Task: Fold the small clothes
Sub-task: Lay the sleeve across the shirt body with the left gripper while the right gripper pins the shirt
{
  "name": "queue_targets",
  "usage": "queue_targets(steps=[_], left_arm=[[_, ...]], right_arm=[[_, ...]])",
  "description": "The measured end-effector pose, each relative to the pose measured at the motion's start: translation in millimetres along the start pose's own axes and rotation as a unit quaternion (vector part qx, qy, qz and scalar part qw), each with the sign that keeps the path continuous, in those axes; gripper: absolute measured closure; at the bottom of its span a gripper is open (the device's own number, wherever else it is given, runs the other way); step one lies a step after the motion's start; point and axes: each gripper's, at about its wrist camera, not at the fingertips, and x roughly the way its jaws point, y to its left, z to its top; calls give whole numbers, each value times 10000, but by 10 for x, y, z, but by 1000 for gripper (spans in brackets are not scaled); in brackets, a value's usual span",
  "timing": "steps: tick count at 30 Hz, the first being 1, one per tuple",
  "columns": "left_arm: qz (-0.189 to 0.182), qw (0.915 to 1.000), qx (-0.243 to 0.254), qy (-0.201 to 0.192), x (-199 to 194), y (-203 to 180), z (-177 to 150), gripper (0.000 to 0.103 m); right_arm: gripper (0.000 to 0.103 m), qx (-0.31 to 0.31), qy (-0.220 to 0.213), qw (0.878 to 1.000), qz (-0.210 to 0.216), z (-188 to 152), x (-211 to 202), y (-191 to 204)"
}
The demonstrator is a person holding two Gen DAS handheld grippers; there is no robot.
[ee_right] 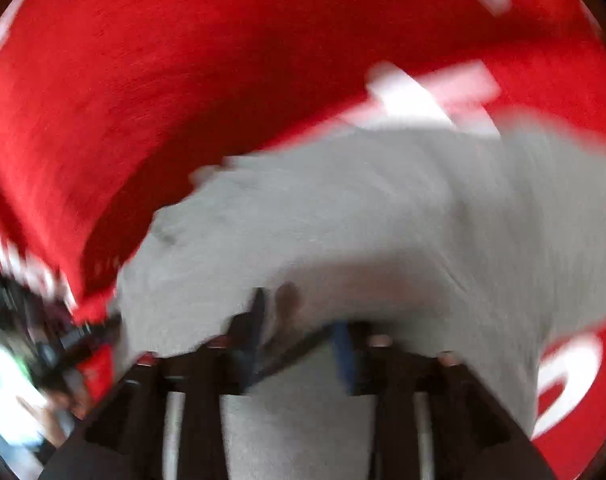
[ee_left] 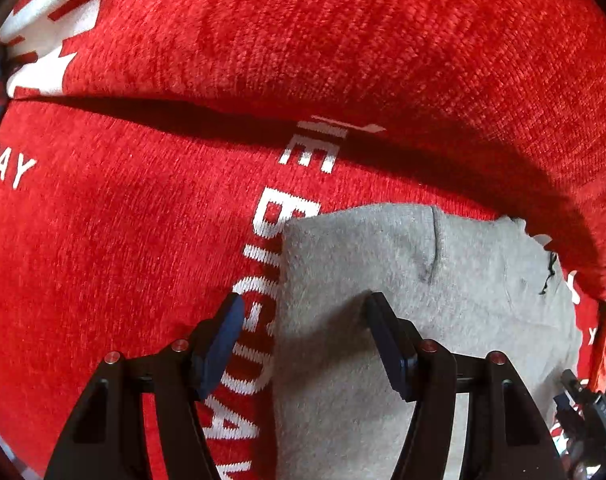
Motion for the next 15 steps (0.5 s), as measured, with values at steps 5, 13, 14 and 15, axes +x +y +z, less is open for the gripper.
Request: queue_targets(steps=[5, 13, 14, 15], left_arm=[[-90, 9990, 323, -289, -192, -95, 18, 91], [-22, 9988, 67, -483, -229, 155, 60, 93], [8, 9987, 69, -514, -214, 148, 45, 93], [34, 9985, 59, -537, -215, 144, 33, 93]], right_arm=[[67, 626, -53, 9977, 269, 37, -30, -195], [95, -564, -336, 9975, 258, 222, -176, 267], [95, -516, -314, 9981, 86, 239, -138, 197], [95, -410, -280, 9988, -34, 249, -115, 112]])
